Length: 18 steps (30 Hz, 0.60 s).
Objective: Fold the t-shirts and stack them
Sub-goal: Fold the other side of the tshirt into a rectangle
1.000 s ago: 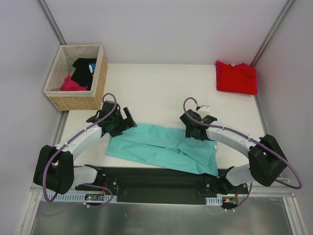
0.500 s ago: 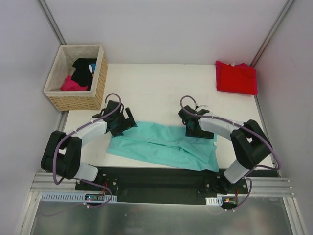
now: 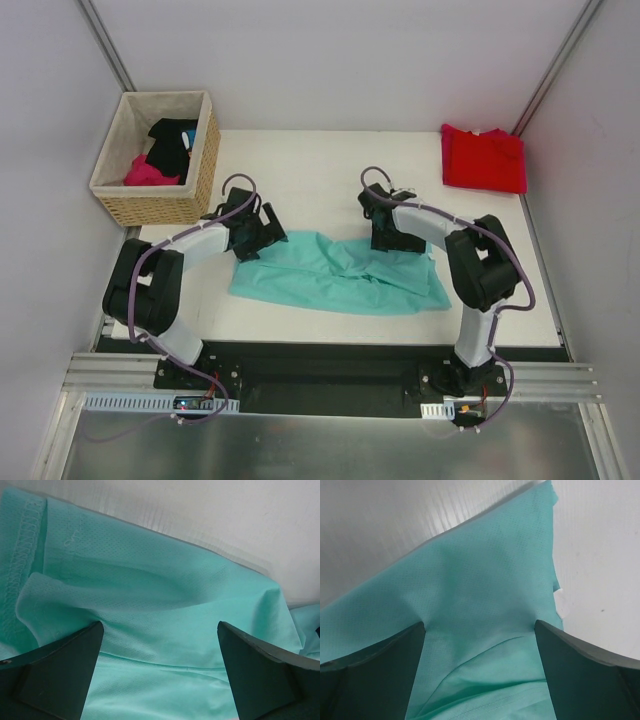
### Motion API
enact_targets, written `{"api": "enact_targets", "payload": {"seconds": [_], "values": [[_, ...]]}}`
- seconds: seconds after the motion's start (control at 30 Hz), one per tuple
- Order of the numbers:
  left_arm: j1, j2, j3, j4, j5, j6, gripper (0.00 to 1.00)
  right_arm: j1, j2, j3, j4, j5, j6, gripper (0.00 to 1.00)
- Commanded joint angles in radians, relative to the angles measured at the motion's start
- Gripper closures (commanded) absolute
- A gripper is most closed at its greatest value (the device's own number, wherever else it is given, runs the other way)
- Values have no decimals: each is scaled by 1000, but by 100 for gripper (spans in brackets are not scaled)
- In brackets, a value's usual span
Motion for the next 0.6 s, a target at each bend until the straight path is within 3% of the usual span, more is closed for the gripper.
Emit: {"api": "enact_targets", "payload": {"seconds": [0.0,0.2,0.57], "values": [[36,55,35,-20,-24,-46,1,-71,89,86,-26,-34,-45,4],[64,68,80,-25,-26,-54,1,-151,160,198,-50,-33,-82,3],[73,41,80,-30,5,-56,1,-167,156,277,-53,4,-112,3]]}}
